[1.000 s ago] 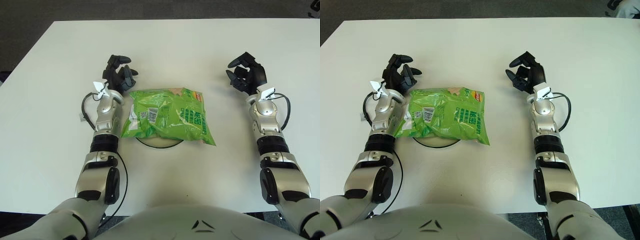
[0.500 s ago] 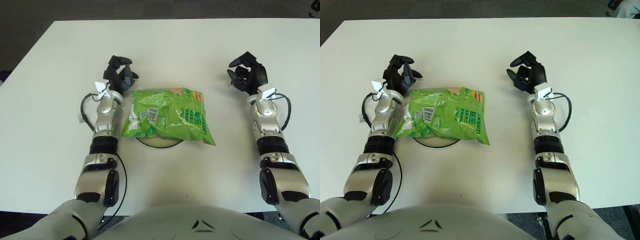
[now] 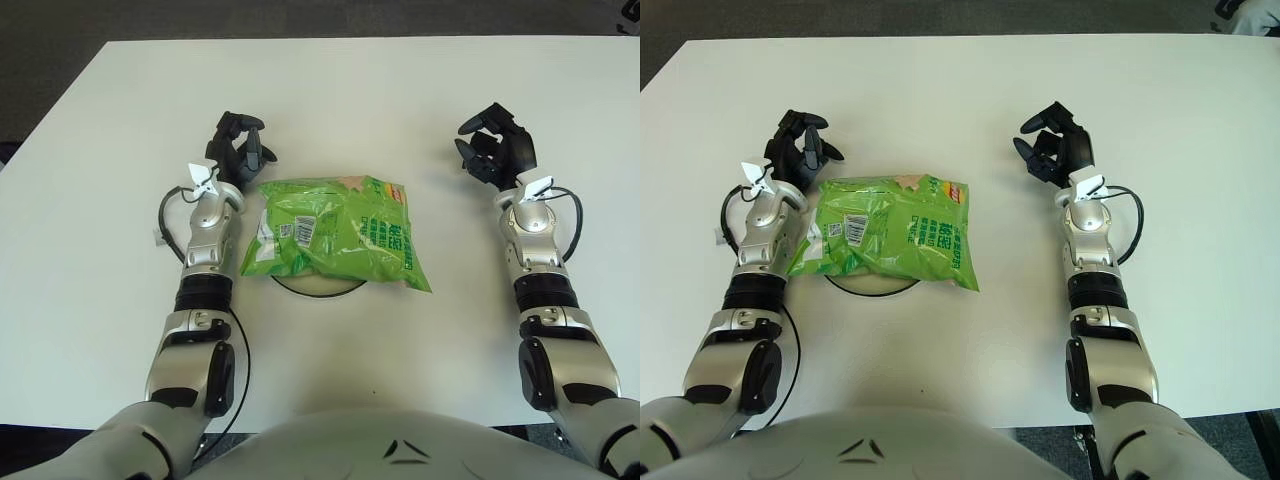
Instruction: Put the snack into the plate.
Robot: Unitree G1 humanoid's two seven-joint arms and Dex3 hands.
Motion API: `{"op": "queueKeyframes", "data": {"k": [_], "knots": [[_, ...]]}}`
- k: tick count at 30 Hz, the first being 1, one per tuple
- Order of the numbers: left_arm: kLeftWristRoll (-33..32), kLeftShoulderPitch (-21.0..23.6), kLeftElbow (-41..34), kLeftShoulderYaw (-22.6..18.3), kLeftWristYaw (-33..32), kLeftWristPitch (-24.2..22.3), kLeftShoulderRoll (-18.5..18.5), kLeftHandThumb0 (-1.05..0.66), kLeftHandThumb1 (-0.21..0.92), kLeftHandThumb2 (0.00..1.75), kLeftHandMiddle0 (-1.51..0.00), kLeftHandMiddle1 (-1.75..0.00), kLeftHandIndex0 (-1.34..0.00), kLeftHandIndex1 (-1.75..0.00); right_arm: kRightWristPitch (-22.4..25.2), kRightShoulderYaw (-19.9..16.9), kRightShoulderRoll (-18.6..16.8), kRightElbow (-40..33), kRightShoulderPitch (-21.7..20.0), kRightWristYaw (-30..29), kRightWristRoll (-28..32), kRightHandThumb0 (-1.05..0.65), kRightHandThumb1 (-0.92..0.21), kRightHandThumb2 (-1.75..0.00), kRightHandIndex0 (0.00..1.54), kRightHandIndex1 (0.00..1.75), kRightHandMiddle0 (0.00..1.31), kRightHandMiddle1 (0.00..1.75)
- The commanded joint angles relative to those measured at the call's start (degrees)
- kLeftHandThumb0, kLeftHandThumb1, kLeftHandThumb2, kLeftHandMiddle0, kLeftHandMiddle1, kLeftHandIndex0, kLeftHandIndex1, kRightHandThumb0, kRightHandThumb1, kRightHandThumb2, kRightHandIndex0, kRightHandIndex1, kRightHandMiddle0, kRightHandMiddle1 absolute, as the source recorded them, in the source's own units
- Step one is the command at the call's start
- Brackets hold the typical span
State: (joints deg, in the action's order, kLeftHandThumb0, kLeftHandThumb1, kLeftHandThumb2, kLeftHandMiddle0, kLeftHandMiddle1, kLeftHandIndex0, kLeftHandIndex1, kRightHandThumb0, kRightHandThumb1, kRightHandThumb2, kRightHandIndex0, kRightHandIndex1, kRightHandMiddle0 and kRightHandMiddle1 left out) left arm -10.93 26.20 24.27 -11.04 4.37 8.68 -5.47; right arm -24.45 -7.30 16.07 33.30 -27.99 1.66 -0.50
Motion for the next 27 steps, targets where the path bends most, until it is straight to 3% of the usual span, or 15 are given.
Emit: {"op": "queueKeyframes", "data": {"k": [1,9,13,19,27], "knots": [[0.48,-5.98,2.19,0.20,0.37,-2.13,0.21,-0.36,0.80,0.66,-0.77,-1.75,-0.28,-1.75,0.94,0.86,-3.83,3.50,8.37,-0.18,0.36,-0.37,-0.88,-0.33,0.89,1.75,0.48,1.48],[2.98,-7.31,0.84,1.47,0.22,1.90,-0.09,-0.37,0.76,0.72,-0.77,-1.75,-0.31,-1.73,1.41,0.43,-4.37,2.75,8.77,0.16,1.37,-0.37,-0.88,-0.33,0.89,1.75,0.48,1.48],[4.16,-7.60,0.58,1.94,0.02,3.31,-0.25,-0.37,0.75,0.72,-0.76,-1.75,-0.32,-1.73,1.65,-0.01,-4.81,1.96,8.99,0.56,2.57,-0.37,-0.83,-0.45,0.88,1.75,0.45,1.53],[5.08,-7.69,0.99,2.33,-0.37,4.69,-0.38,-0.37,0.75,0.72,-0.76,-1.75,-0.33,-1.72,1.54,-0.19,-5.03,1.56,9.17,1.25,3.94,-0.37,-0.81,-0.60,0.88,1.75,0.34,1.67],[6.33,-7.68,1.70,2.46,-1.46,6.22,-0.24,-0.37,0.75,0.73,-0.77,-1.75,-0.32,-1.73,1.38,-0.65,-5.38,1.55,9.22,2.60,5.58,-0.36,-0.83,-0.63,0.87,1.73,0.27,1.74]]}}
